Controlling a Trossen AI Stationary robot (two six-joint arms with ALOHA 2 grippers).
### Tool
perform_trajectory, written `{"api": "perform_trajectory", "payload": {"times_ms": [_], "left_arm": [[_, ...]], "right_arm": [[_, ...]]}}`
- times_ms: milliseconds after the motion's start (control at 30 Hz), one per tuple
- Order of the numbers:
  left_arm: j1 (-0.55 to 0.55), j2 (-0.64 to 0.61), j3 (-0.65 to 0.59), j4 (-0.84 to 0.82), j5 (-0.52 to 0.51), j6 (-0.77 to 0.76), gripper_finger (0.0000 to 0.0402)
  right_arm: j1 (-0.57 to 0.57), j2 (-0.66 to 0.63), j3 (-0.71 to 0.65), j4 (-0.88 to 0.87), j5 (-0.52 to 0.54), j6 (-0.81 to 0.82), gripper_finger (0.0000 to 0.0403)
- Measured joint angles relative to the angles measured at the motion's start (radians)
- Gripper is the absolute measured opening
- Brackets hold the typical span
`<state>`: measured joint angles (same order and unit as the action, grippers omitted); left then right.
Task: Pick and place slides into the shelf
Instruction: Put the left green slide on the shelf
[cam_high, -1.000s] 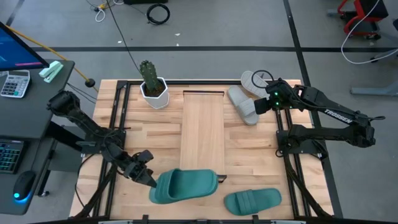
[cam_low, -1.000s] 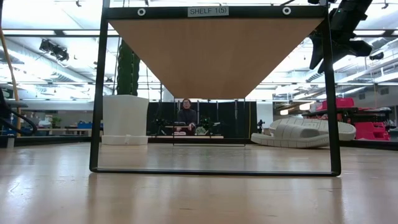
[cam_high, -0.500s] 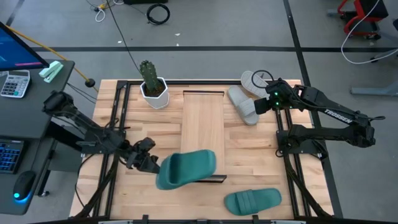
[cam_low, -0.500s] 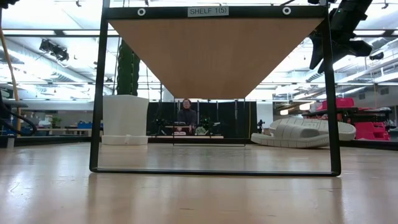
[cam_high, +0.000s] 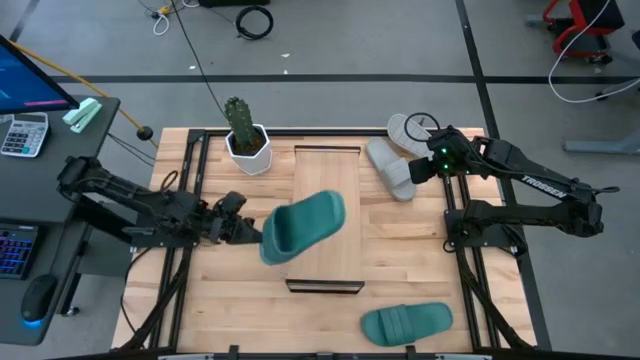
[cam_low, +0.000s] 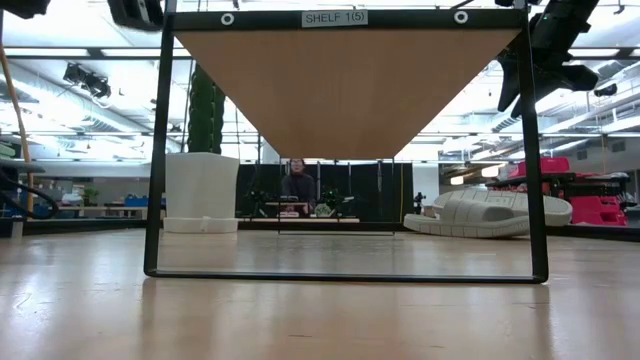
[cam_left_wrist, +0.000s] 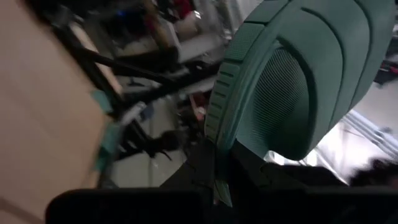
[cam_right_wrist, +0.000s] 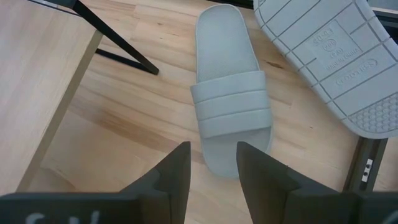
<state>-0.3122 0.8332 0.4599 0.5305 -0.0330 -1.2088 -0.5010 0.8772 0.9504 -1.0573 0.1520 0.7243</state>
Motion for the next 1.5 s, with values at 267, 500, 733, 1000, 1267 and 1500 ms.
{"api": "perform_trajectory", "payload": {"times_ms": [267, 500, 733, 1000, 1267, 1500], "left_arm": [[0.121, 0.003, 0.000, -0.050, 0.023, 0.017, 0.0025], [0.220, 0.002, 0.085, -0.208, 0.089, 0.099, 0.0025], [0.314, 0.004, 0.300, -0.578, 0.154, 0.274, 0.0025], [0.425, 0.004, 0.462, -0.797, 0.150, 0.407, 0.0030], [0.488, 0.036, 0.476, -0.877, 0.167, 0.450, 0.0024], [0.550, 0.167, 0.477, -0.845, 0.273, 0.499, 0.0024]], "right_arm": [[0.000, 0.000, 0.000, 0.000, 0.000, -0.002, 0.0137], [0.000, 0.000, 0.000, 0.000, 0.000, -0.002, 0.0137], [0.000, 0.000, 0.000, 0.000, 0.000, -0.002, 0.0137], [0.000, 0.000, 0.000, 0.000, 0.001, -0.002, 0.0137], [0.000, 0.000, 0.000, 0.000, 0.003, -0.002, 0.0137], [0.000, 0.000, 0.000, 0.000, 0.009, 0.001, 0.0137]]}}
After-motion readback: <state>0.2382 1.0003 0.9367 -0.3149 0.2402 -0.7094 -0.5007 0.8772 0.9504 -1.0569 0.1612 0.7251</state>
